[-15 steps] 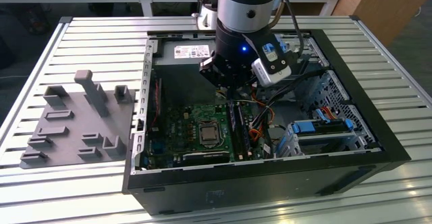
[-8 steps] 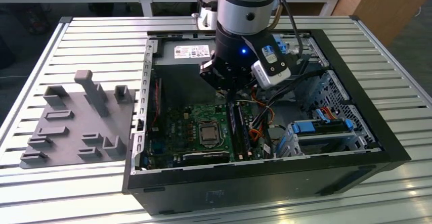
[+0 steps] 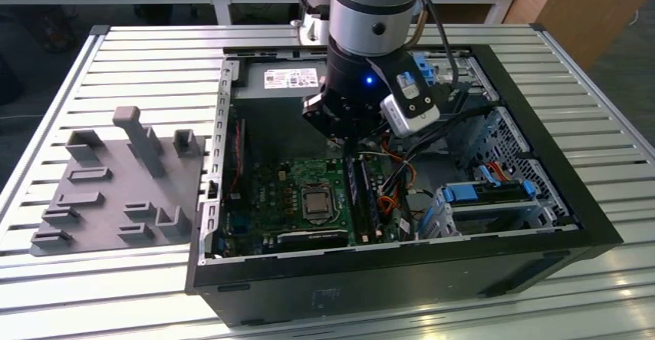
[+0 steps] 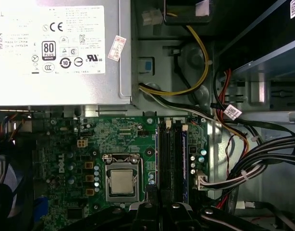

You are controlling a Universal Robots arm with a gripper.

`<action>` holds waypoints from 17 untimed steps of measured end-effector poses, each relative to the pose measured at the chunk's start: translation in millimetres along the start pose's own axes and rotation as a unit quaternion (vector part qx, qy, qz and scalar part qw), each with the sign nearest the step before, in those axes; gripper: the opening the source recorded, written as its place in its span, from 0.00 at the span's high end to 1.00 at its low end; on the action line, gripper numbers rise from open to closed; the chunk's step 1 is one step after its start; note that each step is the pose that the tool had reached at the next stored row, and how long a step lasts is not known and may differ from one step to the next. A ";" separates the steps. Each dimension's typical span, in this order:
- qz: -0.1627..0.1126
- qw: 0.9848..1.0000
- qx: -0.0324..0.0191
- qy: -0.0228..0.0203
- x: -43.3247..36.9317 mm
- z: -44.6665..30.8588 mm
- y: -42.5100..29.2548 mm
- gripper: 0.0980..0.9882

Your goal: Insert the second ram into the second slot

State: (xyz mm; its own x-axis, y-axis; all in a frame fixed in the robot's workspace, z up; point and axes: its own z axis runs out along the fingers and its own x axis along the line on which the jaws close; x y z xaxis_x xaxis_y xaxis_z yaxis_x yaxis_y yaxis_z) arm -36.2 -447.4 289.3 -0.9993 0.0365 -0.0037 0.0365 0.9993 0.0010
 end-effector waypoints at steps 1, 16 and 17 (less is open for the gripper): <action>0.000 1.000 0.000 0.000 0.0 0.2 0.0 0.96; 0.000 1.000 0.000 0.000 0.0 3.6 0.0 0.96; 0.000 1.000 0.000 0.000 0.0 3.8 0.0 0.96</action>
State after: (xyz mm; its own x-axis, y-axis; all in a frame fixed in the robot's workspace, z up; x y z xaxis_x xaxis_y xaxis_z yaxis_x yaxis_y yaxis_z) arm -36.2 -447.5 285.6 -0.9993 0.0365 -0.0037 0.0365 0.9993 0.0011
